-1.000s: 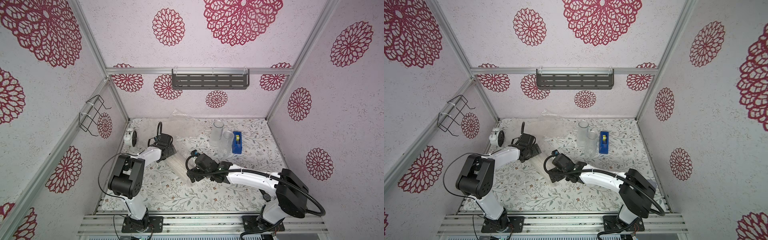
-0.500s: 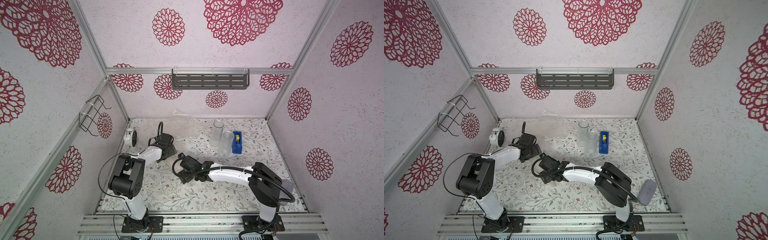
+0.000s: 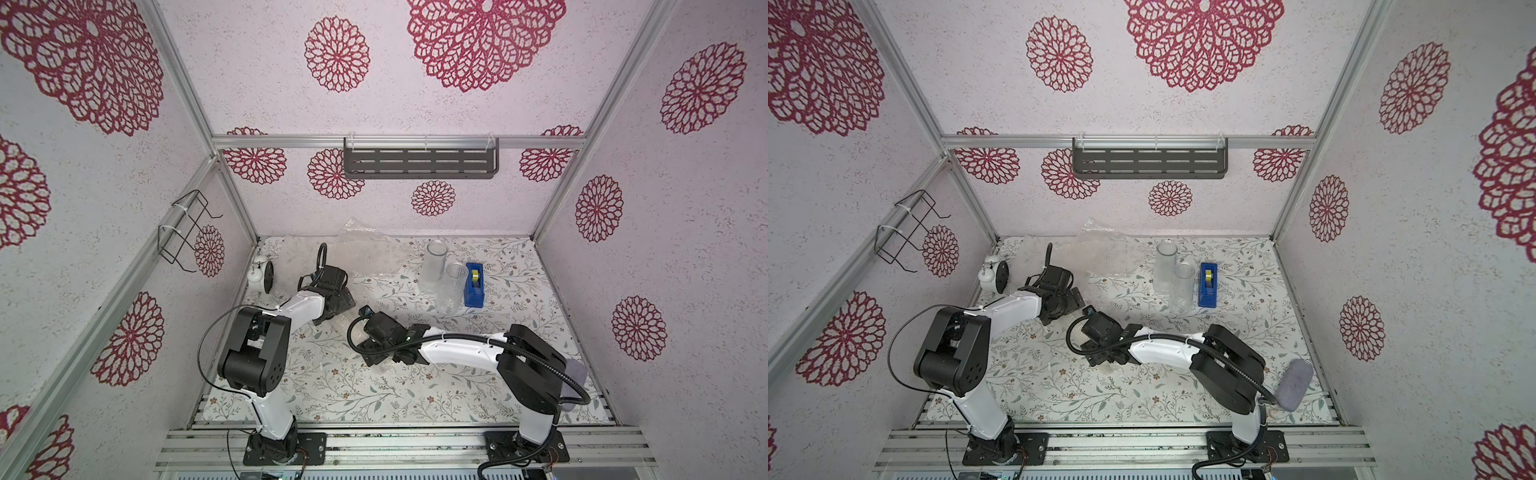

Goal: Wrap vases in bubble wrap
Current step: Wrap the vase in bubble wrap.

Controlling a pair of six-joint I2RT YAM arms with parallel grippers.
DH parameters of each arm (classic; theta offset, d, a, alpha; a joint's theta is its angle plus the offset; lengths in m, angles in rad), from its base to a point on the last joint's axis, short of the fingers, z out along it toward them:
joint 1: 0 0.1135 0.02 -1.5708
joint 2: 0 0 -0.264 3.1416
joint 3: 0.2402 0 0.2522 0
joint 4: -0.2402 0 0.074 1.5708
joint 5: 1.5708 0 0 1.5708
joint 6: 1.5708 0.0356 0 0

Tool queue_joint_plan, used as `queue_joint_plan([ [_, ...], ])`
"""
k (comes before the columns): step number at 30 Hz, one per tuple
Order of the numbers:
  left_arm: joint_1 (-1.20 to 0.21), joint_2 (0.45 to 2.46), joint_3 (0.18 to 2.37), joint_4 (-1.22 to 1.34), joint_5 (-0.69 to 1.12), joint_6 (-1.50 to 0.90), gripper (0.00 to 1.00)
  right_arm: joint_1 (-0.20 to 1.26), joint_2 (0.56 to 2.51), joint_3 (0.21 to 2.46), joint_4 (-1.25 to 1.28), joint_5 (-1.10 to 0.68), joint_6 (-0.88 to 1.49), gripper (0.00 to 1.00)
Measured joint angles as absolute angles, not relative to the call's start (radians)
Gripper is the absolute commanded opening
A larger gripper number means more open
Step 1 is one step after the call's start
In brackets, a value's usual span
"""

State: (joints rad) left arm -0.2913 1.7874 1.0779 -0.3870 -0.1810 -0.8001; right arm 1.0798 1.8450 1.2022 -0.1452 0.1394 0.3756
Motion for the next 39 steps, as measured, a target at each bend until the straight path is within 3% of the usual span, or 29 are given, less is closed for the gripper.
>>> queue_joint_plan([
  [9,-0.276,1.741,1.133,-0.440,-0.119,-0.778,0.98,1.017,1.809,1.085,0.035,-0.003,0.485,0.74],
  [21,-0.275,1.505,1.076,-0.495,-0.143,-0.776,0.98,0.986,1.808,1.000,0.224,-0.076,0.661,0.73],
  [39,-0.352,1.630,1.045,-0.477,-0.086,-0.790,0.98,0.981,1.816,0.908,0.430,-0.109,0.891,0.73],
])
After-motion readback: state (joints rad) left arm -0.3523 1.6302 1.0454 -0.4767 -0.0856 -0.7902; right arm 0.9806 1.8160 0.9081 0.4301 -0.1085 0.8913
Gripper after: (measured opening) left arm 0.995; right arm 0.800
